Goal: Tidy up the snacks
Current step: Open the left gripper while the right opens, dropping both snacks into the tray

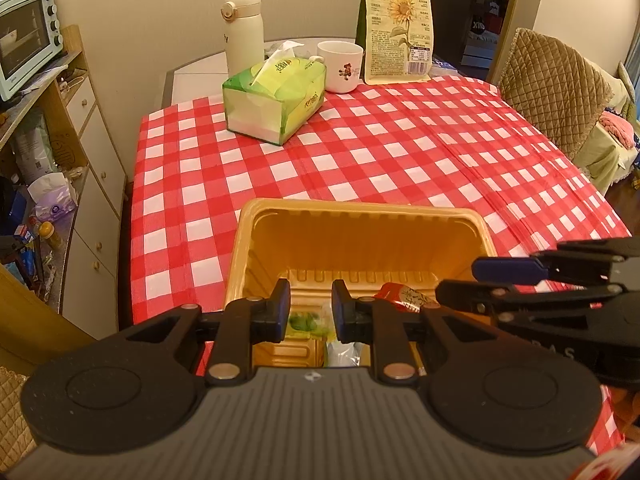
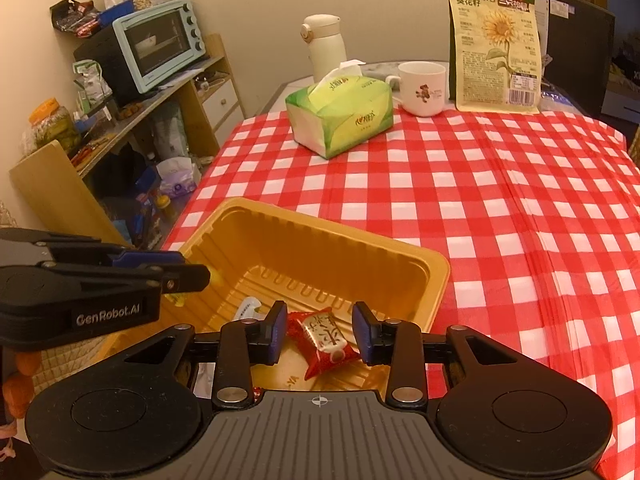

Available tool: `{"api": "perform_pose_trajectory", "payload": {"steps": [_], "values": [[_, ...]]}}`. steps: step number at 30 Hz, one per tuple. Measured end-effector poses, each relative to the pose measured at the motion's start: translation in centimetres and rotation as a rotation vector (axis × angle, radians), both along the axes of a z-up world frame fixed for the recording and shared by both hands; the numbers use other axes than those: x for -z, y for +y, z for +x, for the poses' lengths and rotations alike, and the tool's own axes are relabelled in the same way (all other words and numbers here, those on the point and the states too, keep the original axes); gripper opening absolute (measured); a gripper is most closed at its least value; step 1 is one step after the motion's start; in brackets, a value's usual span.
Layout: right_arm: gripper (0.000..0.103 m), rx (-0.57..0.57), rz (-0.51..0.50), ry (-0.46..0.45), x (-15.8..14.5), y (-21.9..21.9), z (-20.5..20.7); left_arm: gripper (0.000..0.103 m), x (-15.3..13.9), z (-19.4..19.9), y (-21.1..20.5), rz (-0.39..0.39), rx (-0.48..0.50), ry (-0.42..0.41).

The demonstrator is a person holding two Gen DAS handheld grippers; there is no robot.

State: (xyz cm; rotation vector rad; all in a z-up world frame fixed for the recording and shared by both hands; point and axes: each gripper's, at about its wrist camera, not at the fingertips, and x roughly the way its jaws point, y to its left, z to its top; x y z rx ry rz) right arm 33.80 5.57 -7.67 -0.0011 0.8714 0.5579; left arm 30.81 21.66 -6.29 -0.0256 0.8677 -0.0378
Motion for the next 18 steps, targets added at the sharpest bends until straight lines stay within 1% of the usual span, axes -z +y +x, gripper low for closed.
{"api": "perform_pose_trajectory", "payload": {"steps": [2,3,4,5,7,12,14,18], "values": [[0.042,0.000,0.003,0.003,0.0,-0.2,-0.2,0.022,0.0,0.1,0.0,-0.002,-0.001,-0.002],[0.047,0.000,0.001,0.002,-0.1,-0.3,-0.3,0.024,0.0,0.1,0.0,-0.002,-0.001,-0.001],[0.053,0.002,-0.001,0.000,-0.1,-0.4,-0.5,0.029,0.0,0.0,0.0,0.000,-0.001,0.001],[0.056,0.003,-0.001,-0.003,-0.2,-0.5,-0.6,0.034,0.1,-0.1,0.0,0.001,-0.005,0.003],[0.062,0.003,0.000,-0.005,-0.3,-0.8,-1.0,0.035,0.0,-0.5,0.0,-0.007,-0.010,0.004],[0.069,0.002,-0.003,0.001,-0.5,-1.4,-1.8,0.043,-0.5,-1.9,0.3,-0.032,-0.027,-0.001],[0.071,0.001,0.003,0.005,-0.6,-1.7,-2.2,0.050,-0.9,-2.6,0.5,-0.040,-0.036,-0.004],[0.076,-0.006,0.025,0.008,-1.1,-2.4,-3.3,0.054,-1.7,-4.4,0.6,-0.054,-0.048,-0.015]]}}
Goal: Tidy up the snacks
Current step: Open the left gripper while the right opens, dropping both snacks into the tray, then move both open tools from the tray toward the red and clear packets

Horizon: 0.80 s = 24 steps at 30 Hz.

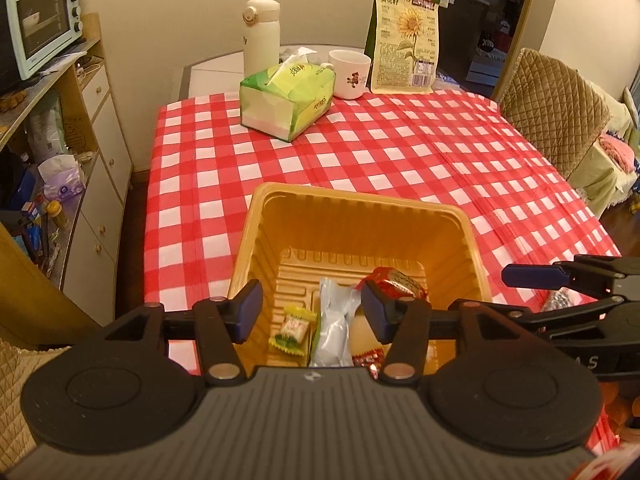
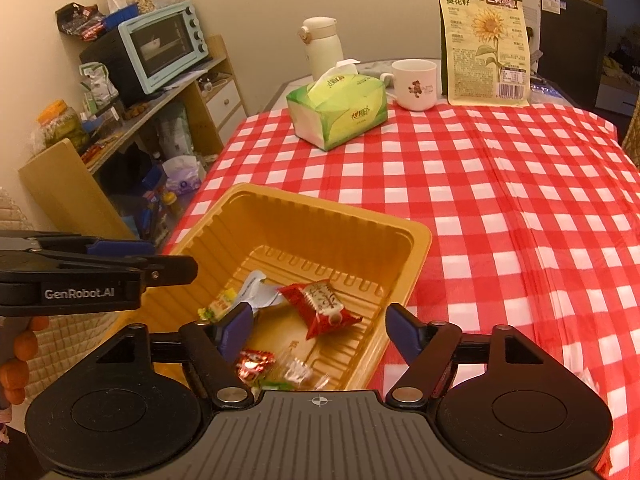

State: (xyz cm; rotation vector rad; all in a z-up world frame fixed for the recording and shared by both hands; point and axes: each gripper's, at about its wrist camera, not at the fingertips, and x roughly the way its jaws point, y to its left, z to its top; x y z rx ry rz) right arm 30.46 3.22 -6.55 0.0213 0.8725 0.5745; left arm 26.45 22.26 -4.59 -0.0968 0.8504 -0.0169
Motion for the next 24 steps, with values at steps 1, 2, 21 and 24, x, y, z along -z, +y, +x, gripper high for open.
{"api": "perform_pose_trajectory", "payload": {"steps": [1,2,21,24], "values": [[0.078,-0.002,0.002,-0.002,-0.2,-0.1,-0.3,0.059,-0.2,-0.5,0.0,-0.002,-0.005,-0.001],[0.079,-0.005,0.002,-0.004,-0.3,-0.2,-0.7,0.061,-0.4,-0.9,0.0,-0.004,-0.009,-0.006],[0.085,-0.067,0.022,-0.003,-2.3,-4.2,-8.7,0.072,-2.3,-11.2,-3.5,-0.009,-0.025,-0.012],[0.085,-0.080,0.024,-0.004,-2.3,-5.1,-10.0,0.072,-2.3,-12.5,-4.6,-0.009,-0.033,-0.006]]}}
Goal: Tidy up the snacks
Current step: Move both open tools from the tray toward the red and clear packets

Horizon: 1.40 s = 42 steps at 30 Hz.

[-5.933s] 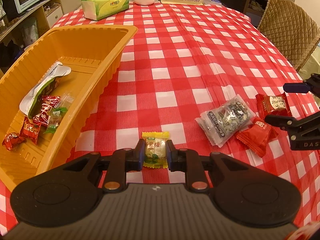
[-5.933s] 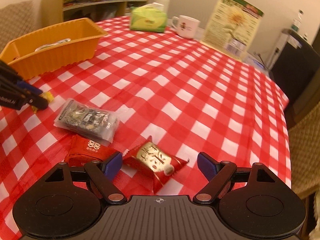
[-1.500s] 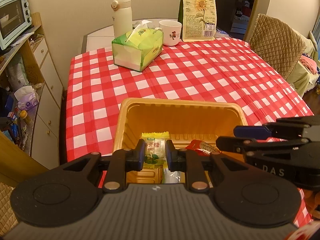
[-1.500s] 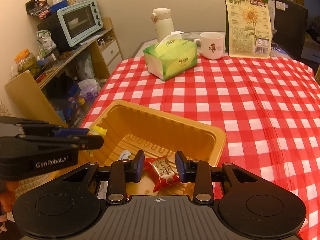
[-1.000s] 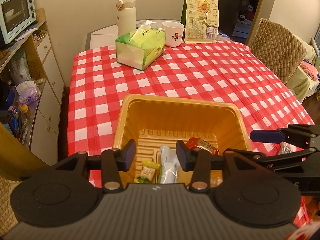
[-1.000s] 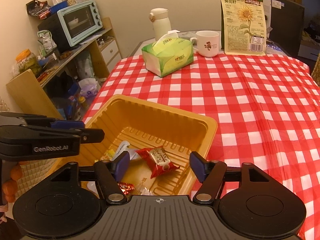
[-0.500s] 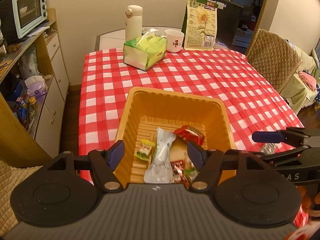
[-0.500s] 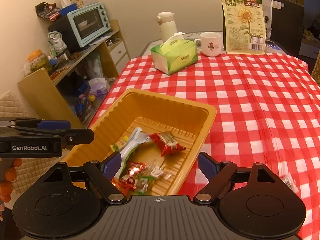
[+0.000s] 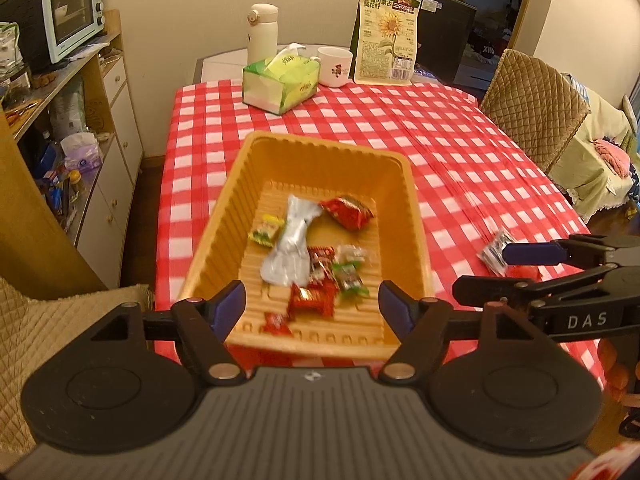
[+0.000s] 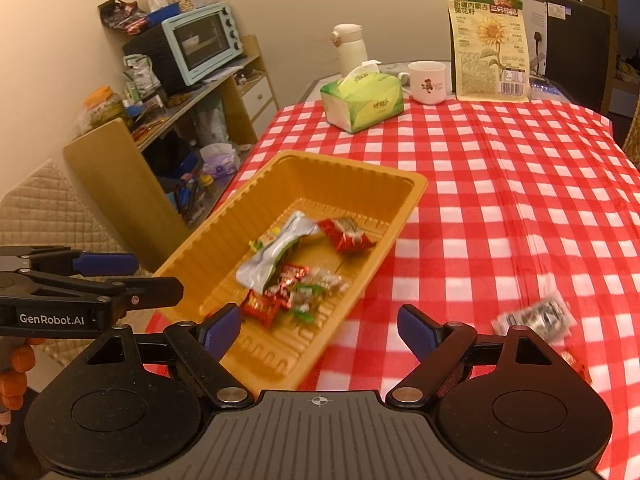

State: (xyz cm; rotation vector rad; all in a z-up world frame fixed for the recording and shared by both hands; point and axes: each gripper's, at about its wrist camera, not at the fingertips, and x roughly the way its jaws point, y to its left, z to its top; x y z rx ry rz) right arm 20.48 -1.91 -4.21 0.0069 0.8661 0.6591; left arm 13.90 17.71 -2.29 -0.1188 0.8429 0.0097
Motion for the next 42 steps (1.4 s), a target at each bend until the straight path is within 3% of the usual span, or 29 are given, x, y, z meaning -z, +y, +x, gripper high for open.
{"api": "perform_pose_trajectory", "payload": {"steps": [16,29,42], "values": [[0.085,-0.074,-0.035,0.040,1.1,-7.3,-3.1,0.072,1.6,-4.2,-7.8,-0.013,-0.030,0.078],[0.085,-0.103,-0.089,0.095,3.3,-14.6,-2.6,0.072,3.7,-4.2,-15.4,-0.034,-0.065,0.129],[0.085,-0.101,-0.115,0.094,4.5,-20.6,-1.2,0.072,5.1,-3.3,-21.2,-0.042,-0.080,0.138]]}}
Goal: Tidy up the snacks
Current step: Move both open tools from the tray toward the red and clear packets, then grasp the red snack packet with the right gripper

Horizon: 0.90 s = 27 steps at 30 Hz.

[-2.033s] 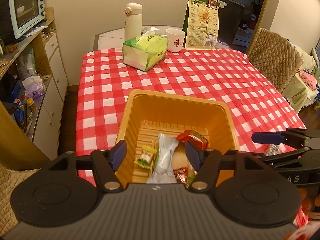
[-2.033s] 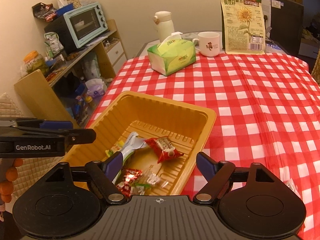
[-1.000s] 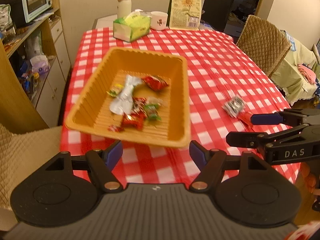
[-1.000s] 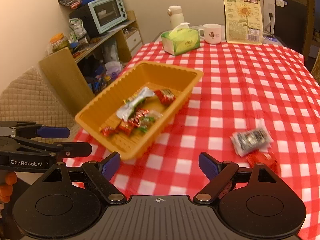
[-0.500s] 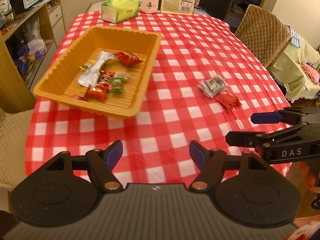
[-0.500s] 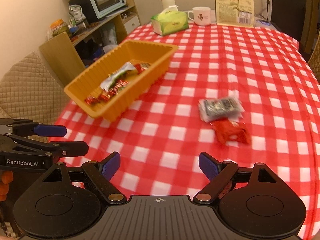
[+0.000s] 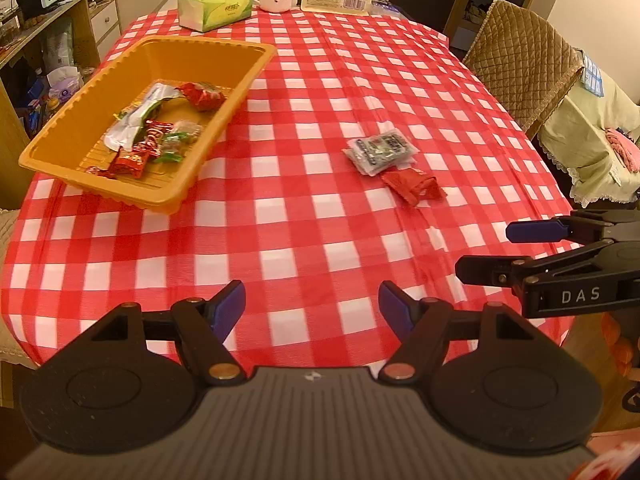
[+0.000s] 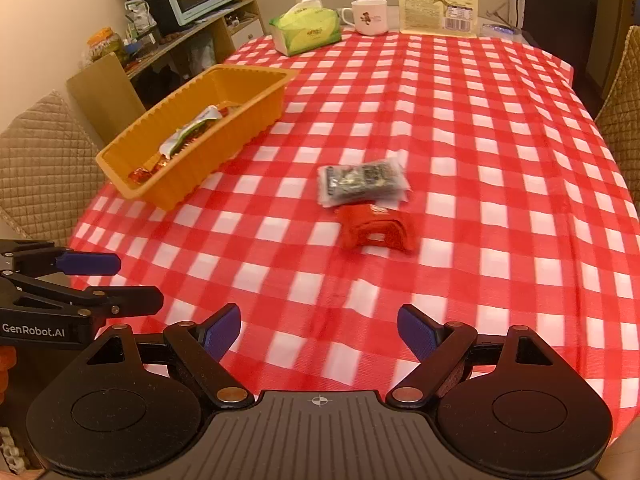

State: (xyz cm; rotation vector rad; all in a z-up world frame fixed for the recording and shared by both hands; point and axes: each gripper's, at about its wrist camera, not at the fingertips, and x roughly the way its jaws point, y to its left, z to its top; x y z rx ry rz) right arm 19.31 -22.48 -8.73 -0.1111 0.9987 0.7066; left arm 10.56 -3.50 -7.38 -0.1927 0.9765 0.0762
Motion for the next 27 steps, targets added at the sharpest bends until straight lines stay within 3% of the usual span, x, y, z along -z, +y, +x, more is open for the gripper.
{"api": "perform_pose_trajectory", "payload": {"steps": [17,27], "values": [[0.085,0.012,-0.046,-0.050,2.3,-3.4,3.5,0.072,0.8,2.9,-2.2,0.044,-0.012,-0.011],[0.085,-0.075,-0.064,-0.114,4.1,-2.0,6.4,0.071,1.9,6.1,-1.8,0.065,0.000,0.000]]}}
